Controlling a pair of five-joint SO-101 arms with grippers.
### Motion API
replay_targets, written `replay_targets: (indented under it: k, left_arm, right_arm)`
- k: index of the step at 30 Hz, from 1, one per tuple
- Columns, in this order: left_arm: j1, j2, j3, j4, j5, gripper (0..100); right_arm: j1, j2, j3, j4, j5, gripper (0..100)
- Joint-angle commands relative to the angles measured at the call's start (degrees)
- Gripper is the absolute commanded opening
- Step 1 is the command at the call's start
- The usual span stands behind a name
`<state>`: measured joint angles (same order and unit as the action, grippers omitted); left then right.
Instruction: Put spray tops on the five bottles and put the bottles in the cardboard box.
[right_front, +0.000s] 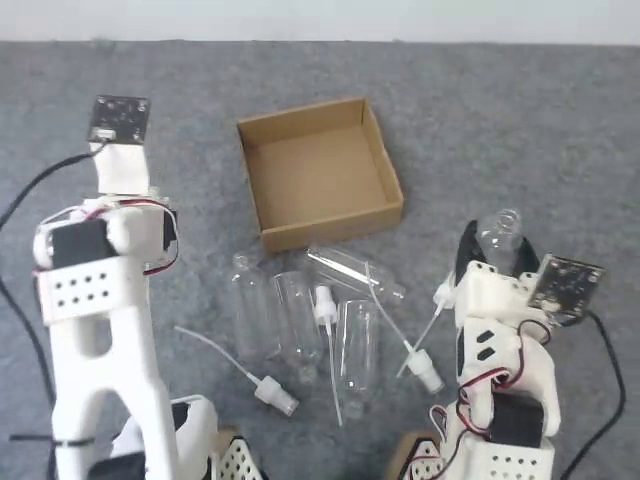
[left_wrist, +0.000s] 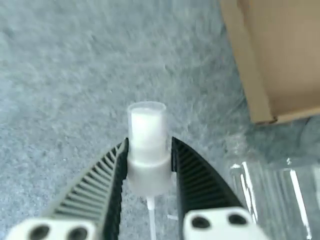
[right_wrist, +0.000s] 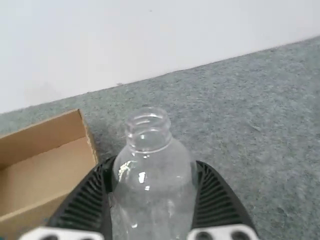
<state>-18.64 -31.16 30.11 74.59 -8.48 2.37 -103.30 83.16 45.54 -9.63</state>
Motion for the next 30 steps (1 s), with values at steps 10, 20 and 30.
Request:
replay_targets:
  k: [10,20,30]
  left_arm:
    - [0.6,-17.1,-0.7,-3.7,11.5,1]
    - [7.9,-28.7,-0.7,-7.6,18.6,1]
    - [17.0,-35.6,-0.6,-13.3,23.6,1]
  right_arm:
    - [-22.5,-0.3,-6.5,-0.6,14.8,0.9]
    - [-40.5,0.3,-5.5,-13.1,18.6,0.9]
    - [-45.8,-0.2,5.7,-21.8,18.1,0.9]
